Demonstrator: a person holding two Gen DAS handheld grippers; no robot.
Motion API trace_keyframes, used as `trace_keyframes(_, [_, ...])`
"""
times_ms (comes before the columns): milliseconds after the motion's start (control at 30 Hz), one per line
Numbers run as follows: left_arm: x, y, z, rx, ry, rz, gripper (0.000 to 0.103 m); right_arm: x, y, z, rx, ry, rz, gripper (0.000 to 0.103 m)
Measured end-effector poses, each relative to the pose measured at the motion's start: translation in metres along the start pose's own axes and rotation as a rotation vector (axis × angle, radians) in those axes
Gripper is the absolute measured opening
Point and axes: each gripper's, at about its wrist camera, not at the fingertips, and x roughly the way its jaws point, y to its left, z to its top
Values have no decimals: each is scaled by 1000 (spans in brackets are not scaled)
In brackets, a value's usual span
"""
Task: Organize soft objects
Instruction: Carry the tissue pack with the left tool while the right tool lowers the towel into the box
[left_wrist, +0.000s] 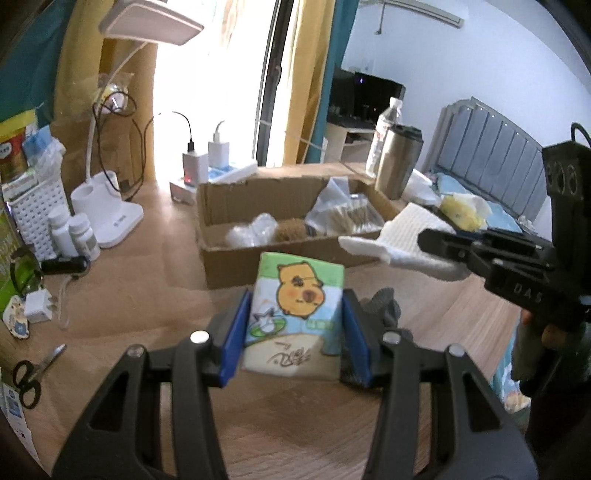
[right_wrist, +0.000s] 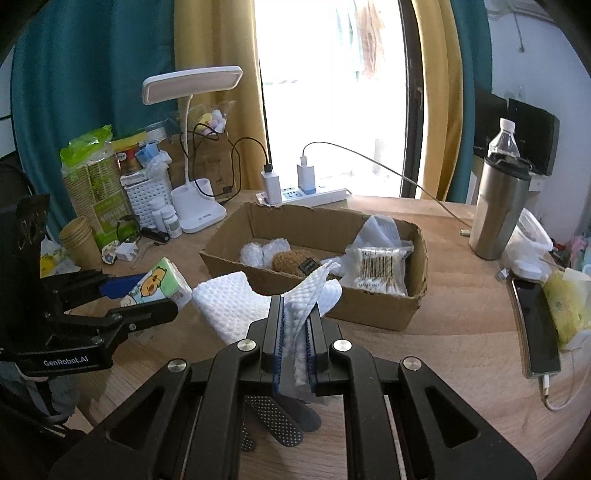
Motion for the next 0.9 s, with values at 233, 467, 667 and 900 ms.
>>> trace_keyframes(233, [-10, 8, 6, -12, -35, 0, 50, -3, 10, 9, -25, -10, -1, 12])
trace_keyframes(467, [-18, 18, 13, -23, -63, 4, 50, -1, 18, 20, -48, -18, 1, 12])
trace_keyframes(667, [-23, 26, 20, -22, -89, 3, 50, 4, 26, 31, -70, -17, 1, 12])
trace_keyframes(900, [-20, 38, 27, -29, -98, -2, 50, 14, 32, 42, -83, -21, 1, 12])
